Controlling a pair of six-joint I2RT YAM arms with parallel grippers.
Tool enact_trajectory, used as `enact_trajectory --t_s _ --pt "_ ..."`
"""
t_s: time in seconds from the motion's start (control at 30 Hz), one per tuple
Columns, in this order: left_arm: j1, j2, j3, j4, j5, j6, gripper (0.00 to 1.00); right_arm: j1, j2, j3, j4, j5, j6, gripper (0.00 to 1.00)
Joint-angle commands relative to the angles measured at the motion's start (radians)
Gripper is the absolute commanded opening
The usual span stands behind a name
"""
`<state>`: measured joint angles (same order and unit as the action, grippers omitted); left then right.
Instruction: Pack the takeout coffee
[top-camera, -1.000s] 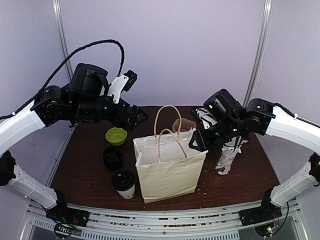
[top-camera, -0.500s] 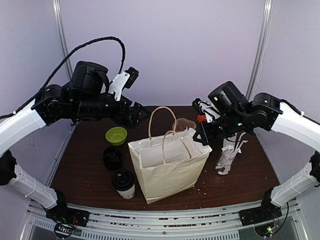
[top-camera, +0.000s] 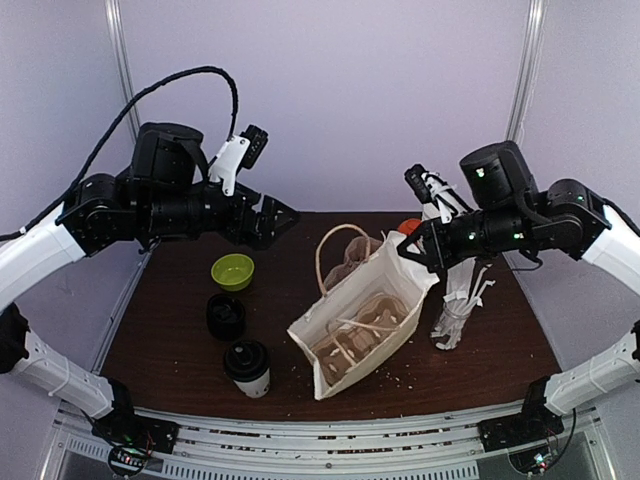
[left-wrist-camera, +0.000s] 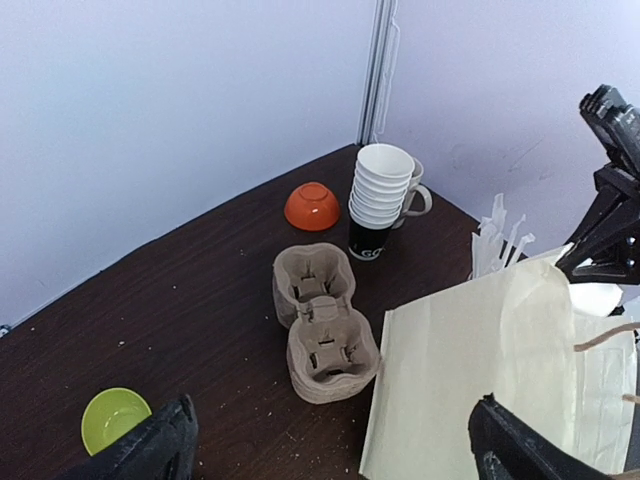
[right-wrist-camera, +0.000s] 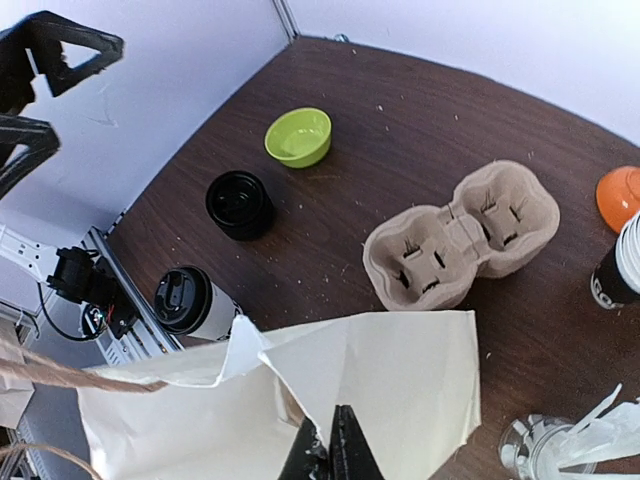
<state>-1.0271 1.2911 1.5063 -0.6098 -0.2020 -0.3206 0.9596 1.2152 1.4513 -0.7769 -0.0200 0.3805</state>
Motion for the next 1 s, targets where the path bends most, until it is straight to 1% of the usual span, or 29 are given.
enact_trajectory --t_s 0.0,0.1,0.23,0.33,0.47,0.53,0.67,0.8,0.97 --pt "0.007 -0.057 -0.038 0.131 -0.037 -0.004 0.98 0.014 -0.044 0.011 0.069 -0.010 -0.143 0.00" --pt "0.007 -0.085 -0.074 0.177 -0.017 0.016 0.98 0.021 -0.056 -0.005 0.082 0.042 -0.200 0.00" --pt "0.007 -0.098 -0.119 0.239 0.119 0.050 0.98 0.022 -0.083 -0.071 0.146 0.072 -0.227 0.00" --pt "0.004 -0.082 -0.141 0.248 0.206 0.058 0.98 0.022 -0.081 -0.097 0.169 0.076 -0.229 0.00" --pt "-0.007 -0.080 -0.185 0.297 0.279 0.058 0.98 0.037 -0.058 -0.083 0.152 0.077 -0.235 0.00" --pt "-0.013 -0.082 -0.200 0.315 0.308 0.061 0.98 0.050 -0.041 -0.050 0.122 0.086 -0.252 0.00" --pt "-0.014 -0.084 -0.214 0.320 0.316 0.073 0.98 0.090 -0.007 0.003 0.044 0.101 -0.288 0.00" --pt "-0.014 -0.096 -0.237 0.325 0.294 0.089 0.98 0.150 -0.016 0.010 0.024 0.126 -0.317 0.00" --pt "-0.014 -0.117 -0.284 0.363 0.287 0.100 0.98 0.216 -0.005 0.055 -0.027 0.174 -0.333 0.00"
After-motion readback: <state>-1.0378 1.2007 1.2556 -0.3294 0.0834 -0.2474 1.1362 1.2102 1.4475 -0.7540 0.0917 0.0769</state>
